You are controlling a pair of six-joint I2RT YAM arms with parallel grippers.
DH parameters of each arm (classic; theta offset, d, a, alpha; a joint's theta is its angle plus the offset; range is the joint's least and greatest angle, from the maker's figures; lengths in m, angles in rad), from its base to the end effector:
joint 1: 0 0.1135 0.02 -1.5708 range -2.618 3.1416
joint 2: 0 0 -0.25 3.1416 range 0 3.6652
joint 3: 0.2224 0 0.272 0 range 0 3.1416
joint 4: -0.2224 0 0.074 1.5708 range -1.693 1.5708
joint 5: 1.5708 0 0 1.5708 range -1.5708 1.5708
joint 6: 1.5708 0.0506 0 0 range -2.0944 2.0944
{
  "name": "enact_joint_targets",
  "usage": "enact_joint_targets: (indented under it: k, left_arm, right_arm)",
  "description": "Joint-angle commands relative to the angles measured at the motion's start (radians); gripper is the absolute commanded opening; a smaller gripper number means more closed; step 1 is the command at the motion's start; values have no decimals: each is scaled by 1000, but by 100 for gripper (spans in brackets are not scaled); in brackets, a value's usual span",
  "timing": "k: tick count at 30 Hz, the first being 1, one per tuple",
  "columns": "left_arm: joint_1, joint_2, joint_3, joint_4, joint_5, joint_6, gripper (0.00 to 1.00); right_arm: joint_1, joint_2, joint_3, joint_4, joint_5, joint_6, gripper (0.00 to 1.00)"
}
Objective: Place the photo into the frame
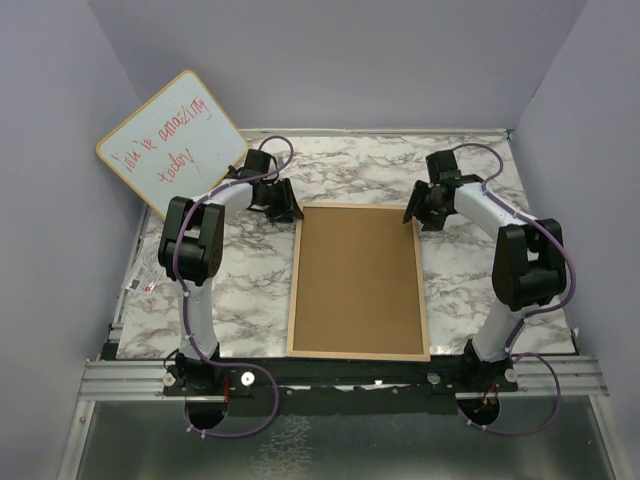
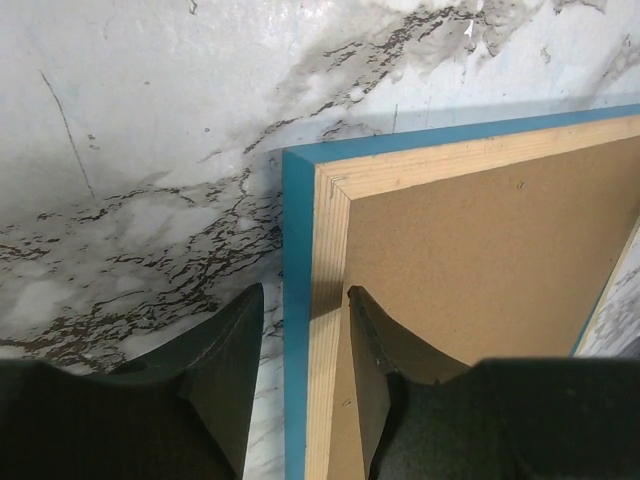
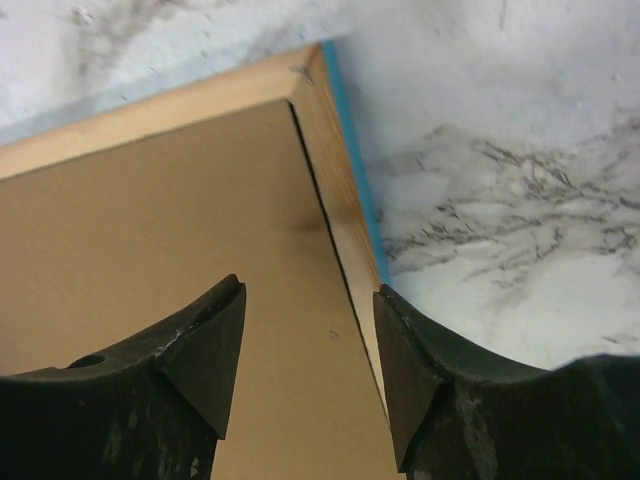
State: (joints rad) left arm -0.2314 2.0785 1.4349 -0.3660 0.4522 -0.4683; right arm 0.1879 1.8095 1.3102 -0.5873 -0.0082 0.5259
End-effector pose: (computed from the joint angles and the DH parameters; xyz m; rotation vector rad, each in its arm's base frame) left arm 0.4362 -0.1255 0.1196 -0.1385 2.6488 -0.8334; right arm 0.3917 0.0749 0.1718 0.4482 2.6427 0.2415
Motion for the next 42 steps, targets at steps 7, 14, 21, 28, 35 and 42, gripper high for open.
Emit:
enact_joint_targets:
  k: [7,14,21,28,35,42]
  left_arm:
    - [-9,-59,-47,-37,-56,26,59]
    - [-10,-105,-119,-39,-59,25,69]
    - [-21,-123,-192,-39,-38,9,66]
    - [-51,-104,-186,-39,-27,-5,52]
    - [-52,-101,-141,-40,-85,0,47]
    - [-52,-65,-108,-40,-71,5,43]
  right_arm:
    - [-46,-127,-196,-10,-48,84,69]
    - [-51,-166,-295,49,-131,99,72]
    - [-51,-180,-352,115,-237,83,72]
    - [-51,-176,-354,152,-198,88,72]
    - [-53,-128,-215,151,-44,50,70]
    - [-57,-8,-79,182,-59,23,59]
